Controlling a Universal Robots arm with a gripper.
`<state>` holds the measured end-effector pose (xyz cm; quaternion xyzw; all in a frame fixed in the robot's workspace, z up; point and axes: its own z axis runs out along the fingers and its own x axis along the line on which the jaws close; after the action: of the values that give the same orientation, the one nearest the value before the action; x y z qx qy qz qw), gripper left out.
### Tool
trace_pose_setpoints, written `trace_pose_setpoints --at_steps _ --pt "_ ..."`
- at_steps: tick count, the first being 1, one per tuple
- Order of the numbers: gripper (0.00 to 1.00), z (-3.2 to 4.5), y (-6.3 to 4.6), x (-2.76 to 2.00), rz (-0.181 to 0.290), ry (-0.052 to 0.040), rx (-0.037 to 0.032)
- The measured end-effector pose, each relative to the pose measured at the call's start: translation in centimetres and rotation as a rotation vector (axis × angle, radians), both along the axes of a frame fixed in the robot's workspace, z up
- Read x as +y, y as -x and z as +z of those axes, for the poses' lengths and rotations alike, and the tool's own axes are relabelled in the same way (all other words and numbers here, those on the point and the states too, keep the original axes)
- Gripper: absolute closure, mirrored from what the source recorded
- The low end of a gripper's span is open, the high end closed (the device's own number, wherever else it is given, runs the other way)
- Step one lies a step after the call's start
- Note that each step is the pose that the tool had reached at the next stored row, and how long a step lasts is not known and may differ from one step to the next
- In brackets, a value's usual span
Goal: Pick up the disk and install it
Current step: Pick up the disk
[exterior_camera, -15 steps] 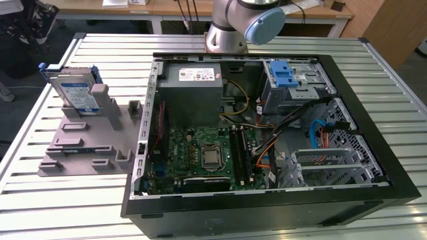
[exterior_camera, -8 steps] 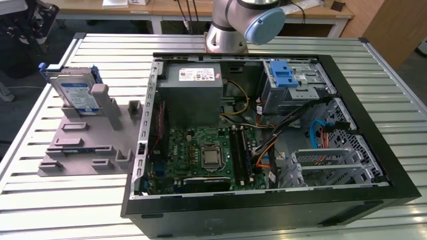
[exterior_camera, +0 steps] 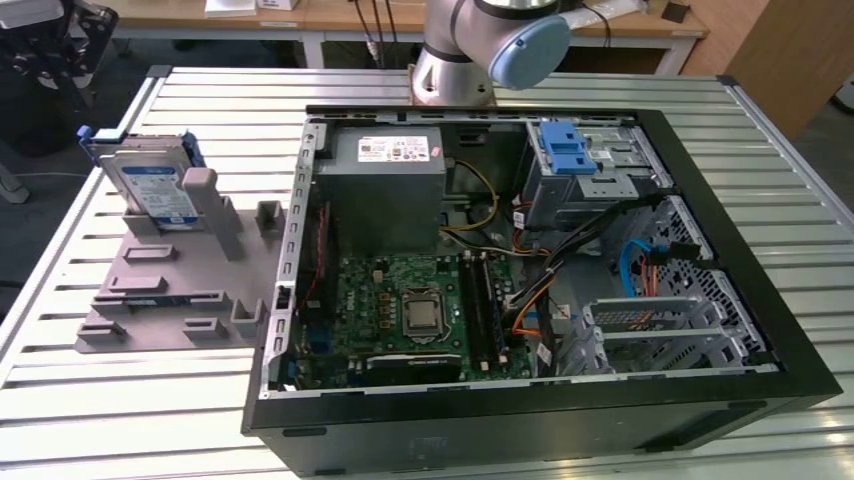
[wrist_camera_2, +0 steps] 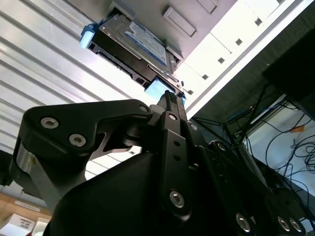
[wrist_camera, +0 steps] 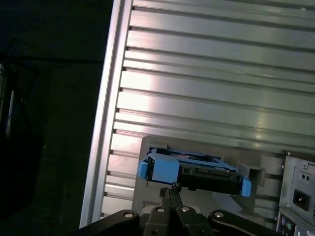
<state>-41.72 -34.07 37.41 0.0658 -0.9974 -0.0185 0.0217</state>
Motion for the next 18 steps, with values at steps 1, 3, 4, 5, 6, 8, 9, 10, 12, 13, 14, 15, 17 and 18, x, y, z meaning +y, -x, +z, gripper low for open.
trace_pose_setpoints --at_steps 1,3,4,5,6,8,9,10,12,13,14,15,17,18 --pt "0.89 0.00 0.00 0.00 0.007 0.0000 -0.0001" --pt "0.89 0.00 0.00 0.00 0.023 0.0000 0.0000" --pt "0.89 0.00 0.00 0.00 0.030 0.0000 0.0000" --pt "0.89 -0.01 0.00 0.00 0.037 0.0000 -0.0001" --pt "0.89 0.00 0.00 0.00 0.044 0.0000 -0.0001" --pt "0.89 0.00 0.00 0.00 0.059 0.0000 0.0000" --pt "0.89 0.00 0.00 0.00 0.067 0.0000 0.0000" --pt "0.89 0.00 0.00 0.00 0.075 0.0000 0.0000" --pt "0.89 0.00 0.00 0.00 0.091 0.0000 0.0000" --pt "0.89 0.00 0.00 0.00 0.099 0.0000 0.0000" --pt "0.89 0.00 0.00 0.00 0.107 0.0000 0.0000" --pt "0.89 0.00 0.00 0.00 0.115 0.0000 0.0000" --pt "0.89 0.00 0.00 0.00 0.131 0.0000 0.0000" --pt "0.89 0.00 0.00 0.00 0.139 0.0000 0.0000"
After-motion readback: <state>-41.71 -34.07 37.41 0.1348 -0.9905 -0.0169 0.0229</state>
